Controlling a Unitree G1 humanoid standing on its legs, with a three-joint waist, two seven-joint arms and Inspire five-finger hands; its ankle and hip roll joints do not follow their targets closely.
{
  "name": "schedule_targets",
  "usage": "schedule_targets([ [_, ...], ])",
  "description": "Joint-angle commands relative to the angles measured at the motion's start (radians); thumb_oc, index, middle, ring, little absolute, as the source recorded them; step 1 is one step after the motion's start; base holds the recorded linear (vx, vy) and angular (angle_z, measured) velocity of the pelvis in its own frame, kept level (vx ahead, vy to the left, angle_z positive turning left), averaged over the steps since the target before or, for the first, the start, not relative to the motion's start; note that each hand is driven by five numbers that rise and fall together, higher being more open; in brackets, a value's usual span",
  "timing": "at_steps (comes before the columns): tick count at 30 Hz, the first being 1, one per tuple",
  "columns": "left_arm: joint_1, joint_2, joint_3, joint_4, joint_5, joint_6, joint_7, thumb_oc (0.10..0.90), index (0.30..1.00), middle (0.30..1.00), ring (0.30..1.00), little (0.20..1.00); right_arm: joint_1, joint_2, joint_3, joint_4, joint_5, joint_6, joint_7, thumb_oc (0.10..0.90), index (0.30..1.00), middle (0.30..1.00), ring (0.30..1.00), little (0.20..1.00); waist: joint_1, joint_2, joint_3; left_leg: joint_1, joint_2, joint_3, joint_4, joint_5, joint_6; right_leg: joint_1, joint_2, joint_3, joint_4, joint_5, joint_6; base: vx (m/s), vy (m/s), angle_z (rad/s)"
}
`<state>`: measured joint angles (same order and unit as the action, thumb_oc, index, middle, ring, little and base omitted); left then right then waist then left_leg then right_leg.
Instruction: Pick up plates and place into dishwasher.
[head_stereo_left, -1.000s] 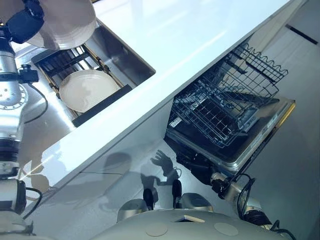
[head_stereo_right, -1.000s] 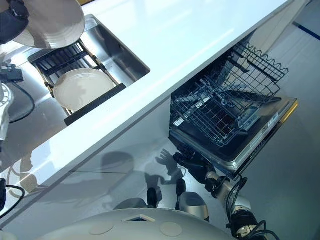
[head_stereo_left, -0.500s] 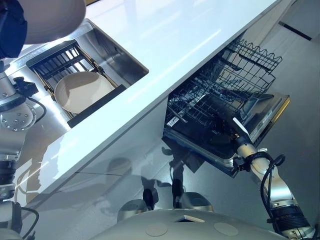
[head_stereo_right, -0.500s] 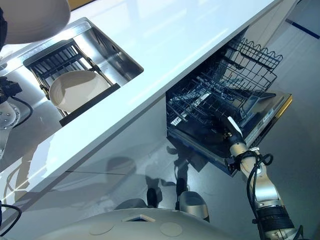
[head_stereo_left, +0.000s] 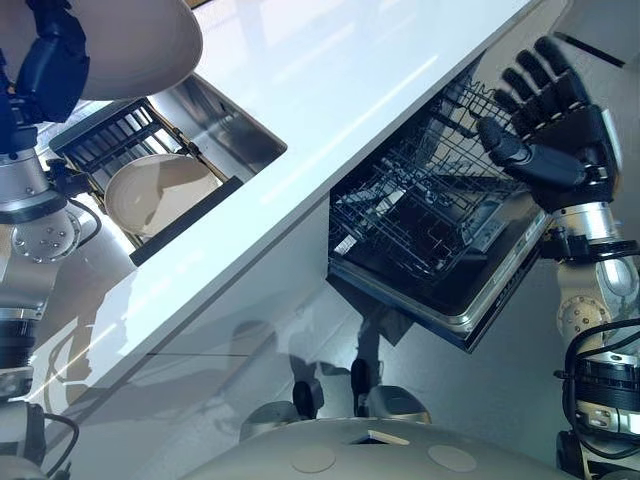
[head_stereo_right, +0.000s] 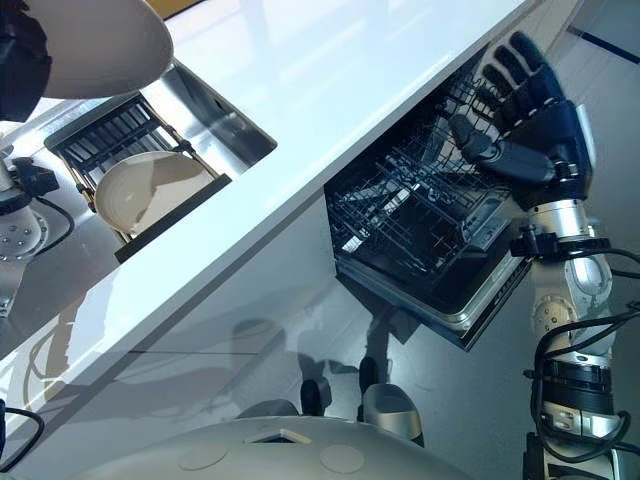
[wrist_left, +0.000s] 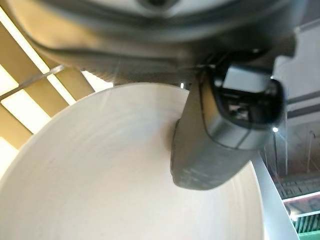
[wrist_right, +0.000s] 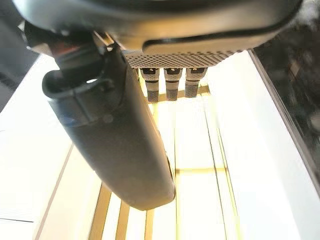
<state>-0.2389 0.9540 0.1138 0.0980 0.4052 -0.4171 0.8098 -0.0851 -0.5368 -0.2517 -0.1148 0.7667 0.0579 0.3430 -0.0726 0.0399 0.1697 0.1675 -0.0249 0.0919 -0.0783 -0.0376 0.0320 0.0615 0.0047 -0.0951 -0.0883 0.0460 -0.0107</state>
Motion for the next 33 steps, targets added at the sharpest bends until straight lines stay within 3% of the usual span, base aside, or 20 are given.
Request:
schedule_targets([
  [1, -0.111, 0.031, 0.020, 0.034, -0.005, -0.019, 0.025, 0.100, 0.300, 0.300, 0.300, 0.200, 0.011, -0.045, 0.030, 0.029, 0.048, 0.166, 0.135, 0.800, 0.900, 0.900, 0.900, 0.900, -0.002, -0.023, -0.131, -0.088, 0.003, -0.013, 0.046, -0.027, -0.056, -0.011, 0.009, -0.057, 0.162, -0.210, 0.032, 0.03, 0.021, 0.04],
  [3, -0.111, 0.043, 0.013, 0.038, -0.012, -0.019, 0.021, 0.100, 0.300, 0.300, 0.300, 0.200, 0.023, -0.053, 0.062, 0.095, 0.121, 0.212, 0.200, 0.800, 0.900, 0.900, 0.900, 0.900, 0.001, -0.028, -0.134, -0.084, 0.003, -0.015, 0.035, -0.022, -0.055, -0.008, 0.008, -0.060, 0.157, -0.208, 0.034, 0.04, 0.013, 0.05],
  [5, -0.122, 0.046, -0.011, 0.058, -0.014, -0.030, 0.031, 0.100, 0.300, 0.300, 0.300, 0.200, 0.013, -0.048, 0.090, 0.118, 0.239, 0.199, 0.237, 0.800, 0.900, 0.900, 0.900, 0.900, 0.005, -0.032, -0.136, -0.080, 0.002, -0.019, 0.028, -0.018, -0.054, -0.005, 0.008, -0.063, 0.153, -0.205, 0.035, 0.05, 0.007, 0.07],
  [6, -0.129, 0.043, -0.029, 0.074, -0.010, -0.038, 0.044, 0.100, 0.300, 0.300, 0.300, 0.200, 0.000, -0.043, 0.106, 0.116, 0.317, 0.177, 0.232, 0.800, 0.900, 0.900, 0.900, 0.900, 0.010, -0.033, -0.137, -0.078, 0.001, -0.022, 0.026, -0.017, -0.053, -0.003, 0.008, -0.066, 0.152, -0.203, 0.036, 0.05, 0.006, 0.08],
  [7, -0.134, 0.038, -0.041, 0.083, -0.006, -0.043, 0.052, 0.100, 0.300, 0.300, 0.300, 0.200, -0.012, -0.031, 0.114, 0.105, 0.378, 0.112, 0.212, 0.800, 0.900, 0.900, 0.900, 0.900, 0.014, -0.033, -0.137, -0.077, 0.000, -0.024, 0.024, -0.016, -0.052, -0.002, 0.008, -0.068, 0.151, -0.202, 0.037, 0.06, 0.012, 0.06],
  [9, -0.141, 0.010, -0.058, 0.092, 0.004, -0.046, 0.057, 0.100, 0.300, 0.300, 0.300, 0.200, -0.042, 0.024, 0.126, 0.050, 0.401, 0.023, 0.144, 0.800, 0.900, 0.900, 0.900, 0.900, 0.020, -0.028, -0.134, -0.072, -0.002, -0.029, 0.021, -0.017, -0.049, 0.001, 0.008, -0.070, 0.152, -0.201, 0.039, 0.05, 0.026, 0.05],
  [10, -0.144, -0.004, -0.067, 0.094, 0.011, -0.042, 0.062, 0.100, 0.300, 0.300, 0.300, 0.200, -0.053, 0.047, 0.124, 0.027, 0.363, -0.080, 0.086, 0.800, 0.900, 0.900, 0.900, 0.900, 0.021, -0.024, -0.133, -0.071, -0.003, -0.030, 0.020, -0.018, -0.047, 0.002, 0.008, -0.070, 0.152, -0.201, 0.041, 0.05, 0.048, 0.04],
  [12, -0.147, -0.035, -0.082, 0.075, 0.017, -0.008, 0.053, 0.100, 0.300, 0.300, 0.300, 0.200, -0.073, 0.075, 0.109, -0.042, 0.168, -0.309, -0.066, 0.800, 0.900, 0.900, 0.900, 0.900, 0.021, -0.014, -0.131, -0.067, -0.008, -0.031, 0.018, -0.021, -0.041, 0.003, 0.008, -0.065, 0.150, -0.200, 0.042, 0.04, 0.080, 0.02],
  [13, -0.149, -0.057, -0.092, 0.069, 0.030, 0.013, 0.050, 0.100, 0.300, 0.300, 0.300, 0.200, -0.088, 0.071, 0.088, -0.065, -0.098, -0.482, -0.237, 0.800, 0.900, 0.900, 0.900, 0.900, 0.020, -0.007, -0.132, -0.064, -0.011, -0.030, 0.019, -0.025, -0.037, 0.005, 0.009, -0.059, 0.149, -0.199, 0.045, 0.03, 0.080, 0.02],
  [15, -0.151, -0.068, -0.102, 0.065, 0.031, 0.029, 0.044, 0.100, 0.300, 0.300, 0.300, 0.200, -0.104, 0.026, 0.070, -0.053, -0.360, -0.601, -0.400, 0.800, 0.900, 0.900, 0.900, 0.900, 0.020, -0.004, -0.133, -0.062, -0.014, -0.032, 0.020, -0.028, -0.035, 0.007, 0.010, -0.055, 0.146, -0.198, 0.046, 0.03, 0.048, 0.02],
  [16, -0.157, -0.073, -0.110, 0.057, 0.028, 0.044, 0.037, 0.100, 0.300, 0.300, 0.300, 0.200, -0.119, -0.010, 0.068, -0.049, -0.494, -0.627, -0.508, 0.800, 0.900, 0.900, 0.900, 0.900, 0.021, -0.002, -0.133, -0.060, -0.016, -0.032, 0.021, -0.030, -0.033, 0.009, 0.011, -0.053, 0.145, -0.198, 0.046, 0.02, 0.036, 0.02],
  [17, -0.169, -0.075, -0.121, 0.052, 0.022, 0.064, 0.025, 0.100, 0.300, 0.300, 0.300, 0.200, -0.145, -0.059, 0.061, -0.035, -0.632, -0.628, -0.604, 0.800, 0.900, 0.900, 0.900, 0.900, 0.023, -0.003, -0.133, -0.058, -0.019, -0.034, 0.024, -0.033, -0.031, 0.012, 0.012, -0.051, 0.143, -0.197, 0.047, 0.00, 0.000, 0.00],
  [18, -0.182, -0.073, -0.132, 0.052, 0.014, 0.075, 0.016, 0.100, 0.300, 0.300, 0.300, 0.200, -0.179, -0.103, 0.061, -0.013, -0.644, -0.606, -0.634, 0.800, 0.900, 0.900, 0.900, 0.900, 0.026, -0.005, -0.134, -0.057, -0.020, -0.035, 0.027, -0.036, -0.031, 0.015, 0.012, -0.050, 0.141, -0.196, 0.047, 0.00, 0.000, 0.00],
  [24, -0.306, -0.056, -0.221, 0.093, -0.049, 0.108, -0.043, 0.100, 0.300, 0.300, 0.300, 0.200, -0.423, -0.305, 0.127, 0.220, -0.505, -0.428, -0.655, 0.800, 0.900, 0.900, 0.900, 0.900, 0.054, -0.027, -0.139, -0.053, -0.028, -0.051, 0.033, -0.041, -0.036, 0.034, 0.008, -0.070, 0.132, -0.196, 0.048, 0.01, -0.005, -0.02],
  [25, -0.320, -0.053, -0.235, 0.101, -0.065, 0.106, -0.049, 0.100, 0.300, 0.300, 0.300, 0.200, -0.465, -0.338, 0.143, 0.267, -0.407, -0.413, -0.616, 0.800, 0.900, 0.900, 0.900, 0.900, 0.061, -0.031, -0.141, -0.053, -0.028, -0.053, 0.034, -0.041, -0.037, 0.036, 0.007, -0.074, 0.131, -0.196, 0.048, 0.00, -0.005, 0.08],
  [27, -0.358, -0.055, -0.267, 0.135, -0.082, 0.097, -0.053, 0.100, 0.300, 0.300, 0.300, 0.200, -0.537, -0.377, 0.170, 0.363, -0.359, -0.368, -0.616, 0.800, 0.900, 0.900, 0.900, 0.900, 0.068, -0.035, -0.145, -0.051, -0.028, -0.055, 0.031, -0.040, -0.039, 0.040, 0.004, -0.084, 0.129, -0.196, 0.050, 0.00, -0.008, 0.09],
  [30, -0.415, -0.058, -0.316, 0.177, -0.110, 0.088, -0.065, 0.100, 0.300, 0.300, 0.300, 0.200, -0.646, -0.417, 0.223, 0.506, -0.281, -0.356, -0.607, 0.800, 0.900, 0.900, 0.900, 0.900, 0.080, -0.042, -0.149, -0.049, -0.031, -0.057, 0.033, -0.041, -0.041, 0.044, 0.000, -0.097, 0.127, -0.194, 0.052, 0.00, -0.008, 0.06],
  [33, -0.472, -0.073, -0.373, 0.220, -0.123, 0.085, -0.071, 0.100, 0.300, 0.300, 0.300, 0.200, -0.765, -0.419, 0.277, 0.593, -0.145, -0.416, -0.612, 0.800, 0.900, 0.900, 0.900, 0.900, 0.090, -0.046, -0.154, -0.046, -0.035, -0.062, 0.032, -0.040, -0.041, 0.052, -0.003, -0.108, 0.118, -0.188, 0.053, 0.03, 0.010, 0.09],
])
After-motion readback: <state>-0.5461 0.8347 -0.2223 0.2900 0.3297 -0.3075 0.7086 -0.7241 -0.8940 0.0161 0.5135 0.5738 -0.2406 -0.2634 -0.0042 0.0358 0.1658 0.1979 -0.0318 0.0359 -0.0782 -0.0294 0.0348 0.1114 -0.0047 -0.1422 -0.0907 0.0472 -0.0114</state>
